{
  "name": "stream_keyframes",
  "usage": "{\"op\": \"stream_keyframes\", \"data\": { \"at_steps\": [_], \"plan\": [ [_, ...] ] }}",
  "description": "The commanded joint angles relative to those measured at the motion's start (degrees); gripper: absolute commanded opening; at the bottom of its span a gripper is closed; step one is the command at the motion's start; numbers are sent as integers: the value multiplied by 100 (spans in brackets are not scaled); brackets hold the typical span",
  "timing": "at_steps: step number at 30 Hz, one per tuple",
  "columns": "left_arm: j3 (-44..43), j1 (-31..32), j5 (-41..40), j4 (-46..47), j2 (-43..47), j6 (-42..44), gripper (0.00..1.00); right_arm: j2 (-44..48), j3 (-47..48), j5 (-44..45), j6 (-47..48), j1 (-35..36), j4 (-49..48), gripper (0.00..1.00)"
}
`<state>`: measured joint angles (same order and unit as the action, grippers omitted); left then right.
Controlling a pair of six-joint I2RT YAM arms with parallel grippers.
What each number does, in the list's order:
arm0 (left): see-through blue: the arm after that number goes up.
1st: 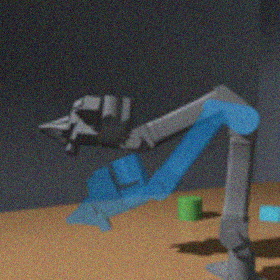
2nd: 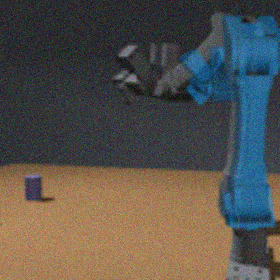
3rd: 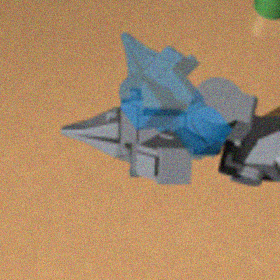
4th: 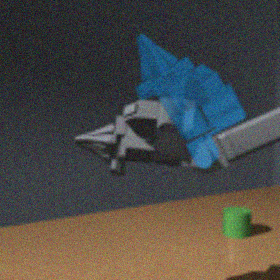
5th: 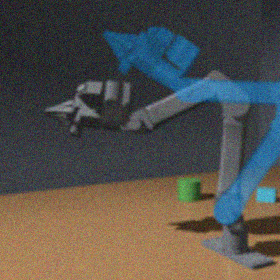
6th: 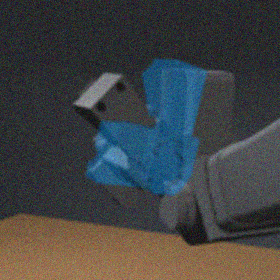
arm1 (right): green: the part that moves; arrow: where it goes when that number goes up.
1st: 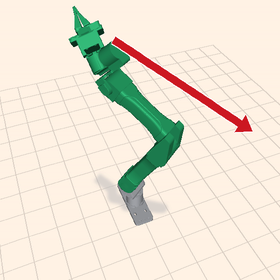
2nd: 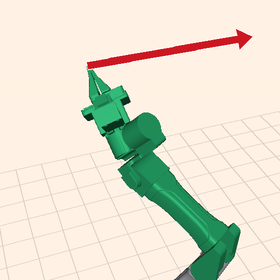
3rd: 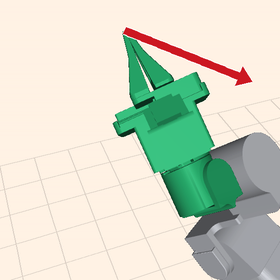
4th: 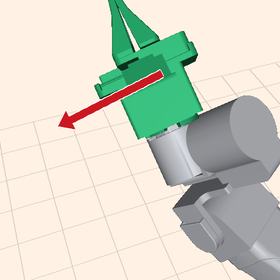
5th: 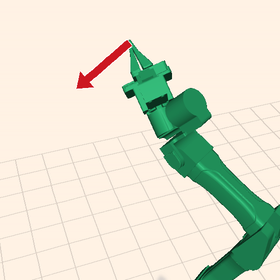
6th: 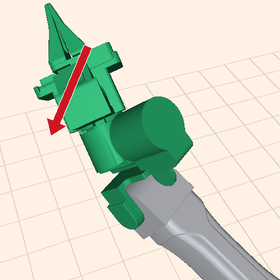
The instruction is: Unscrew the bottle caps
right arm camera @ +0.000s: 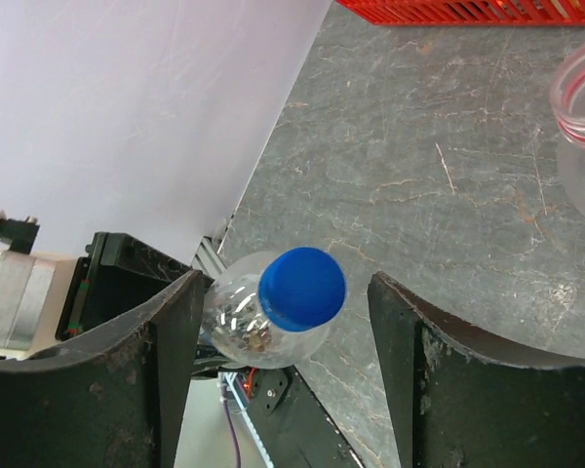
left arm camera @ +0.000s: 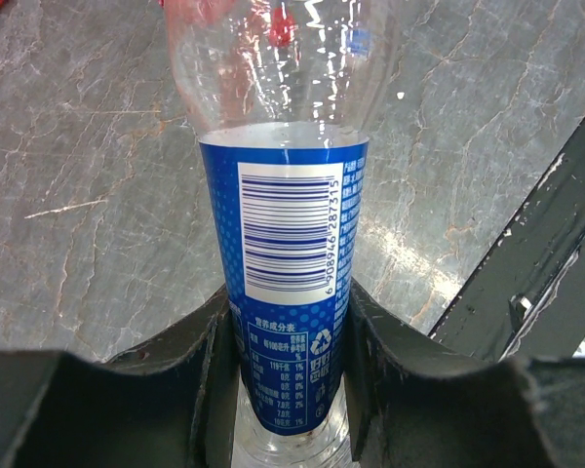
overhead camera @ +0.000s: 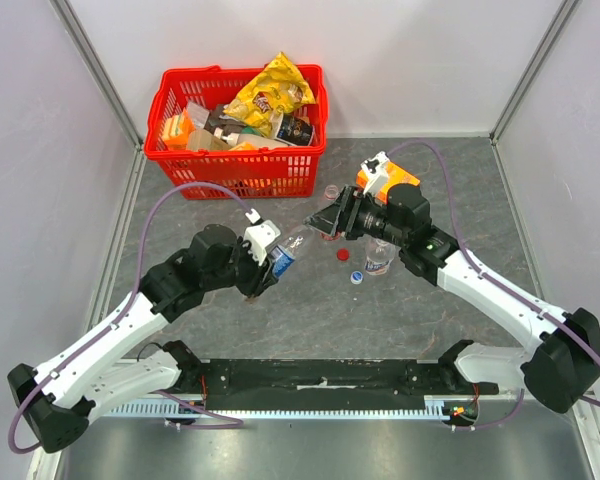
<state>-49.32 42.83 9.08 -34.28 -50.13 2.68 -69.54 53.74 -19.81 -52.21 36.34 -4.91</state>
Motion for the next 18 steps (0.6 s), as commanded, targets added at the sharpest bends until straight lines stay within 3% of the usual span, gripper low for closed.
{"op": "stream_keyframes", "data": {
  "at_steps": [1,5,10,18],
  "plan": [
    [19,85,-56,71,144,215,39,-77,-135,-137,-281,-100,-370,71],
    [19,120,-56,71,144,224,38,-51,-258,-163,-413,-153,-528,53],
    [19,182,-100,45,91,233,37,-42,-416,-268,-597,-215,-827,47],
    [1,270,-178,18,38,225,36,-42,-627,-611,-975,-302,-1451,53]
  ]
}}
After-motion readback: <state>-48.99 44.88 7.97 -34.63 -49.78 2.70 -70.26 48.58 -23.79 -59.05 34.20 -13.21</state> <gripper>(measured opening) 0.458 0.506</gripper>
